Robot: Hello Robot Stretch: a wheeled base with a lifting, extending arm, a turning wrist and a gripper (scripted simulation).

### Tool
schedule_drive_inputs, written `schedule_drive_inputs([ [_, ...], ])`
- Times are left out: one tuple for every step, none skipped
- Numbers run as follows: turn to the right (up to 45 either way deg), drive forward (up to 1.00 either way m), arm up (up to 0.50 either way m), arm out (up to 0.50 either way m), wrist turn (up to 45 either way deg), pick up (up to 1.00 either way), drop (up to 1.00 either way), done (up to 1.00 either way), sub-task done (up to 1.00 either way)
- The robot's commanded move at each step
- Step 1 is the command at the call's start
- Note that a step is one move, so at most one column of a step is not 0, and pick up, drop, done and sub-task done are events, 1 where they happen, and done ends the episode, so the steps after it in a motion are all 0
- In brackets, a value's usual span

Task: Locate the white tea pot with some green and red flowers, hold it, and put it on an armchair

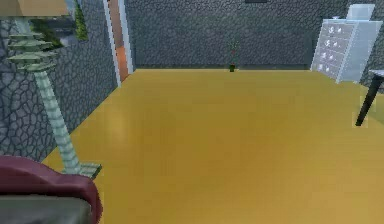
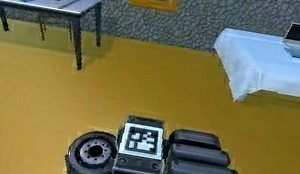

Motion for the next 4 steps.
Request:
schedule_drive_inputs([
  [0.0, 0.50, 0.00, 0.00, 0.0, 0.00, 0.00, 0.00, 0.00],
  [-45.0, 0.00, 0.00, 0.00, 0.0, 0.00, 0.00, 0.00, 0.00],
  [-45.0, 0.00, 0.00, 0.00, 0.0, 0.00, 0.00, 0.00, 0.00],
  [-45.0, 0.00, 0.00, 0.00, 0.0, 0.00, 0.00, 0.00, 0.00],
])
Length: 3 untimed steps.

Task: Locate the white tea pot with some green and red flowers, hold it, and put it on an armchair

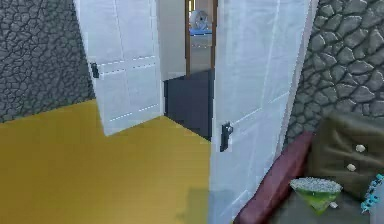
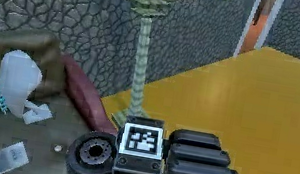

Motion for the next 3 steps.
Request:
schedule_drive_inputs([
  [-36.0, 0.00, 0.00, 0.00, 0.0, 0.00, 0.00, 0.00, 0.00],
  [0.0, 0.00, 0.00, 0.48, 0.0, 0.00, 0.00, 0.00, 0.00],
  [0.0, 0.00, 0.00, 0.00, 45.0, 0.00, 0.00, 0.00, 0.00],
])
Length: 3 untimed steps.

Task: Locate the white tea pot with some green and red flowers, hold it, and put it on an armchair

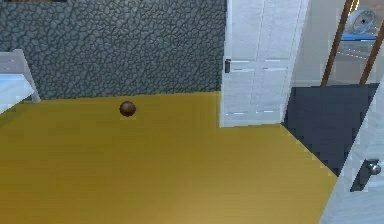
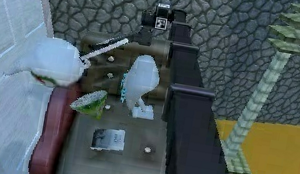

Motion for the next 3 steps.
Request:
schedule_drive_inputs([
  [0.0, 0.00, 0.00, 0.00, 45.0, 0.00, 0.00, 0.00, 0.00],
  [0.0, 0.00, 0.00, 0.00, 36.0, 0.00, 0.00, 0.00, 0.00],
  [0.0, 0.00, -0.38, 0.00, 0.0, 0.00, 0.00, 0.00, 0.00],
])
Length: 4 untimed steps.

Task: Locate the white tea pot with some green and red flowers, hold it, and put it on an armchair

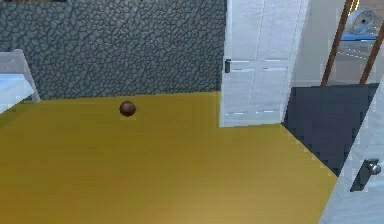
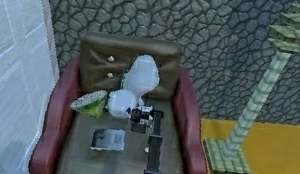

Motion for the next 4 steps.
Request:
schedule_drive_inputs([
  [0.0, 0.00, -0.32, 0.00, 0.0, 0.00, 0.00, 0.00, 0.00],
  [0.0, 0.00, 0.00, 0.00, 0.0, 0.00, 1.00, 0.00, 0.00],
  [0.0, 0.00, 0.10, 0.00, 0.0, 0.00, 0.00, 0.00, 0.00],
  [0.0, 0.00, 0.00, -0.08, 0.0, 0.00, 0.00, 0.00, 0.00],
])
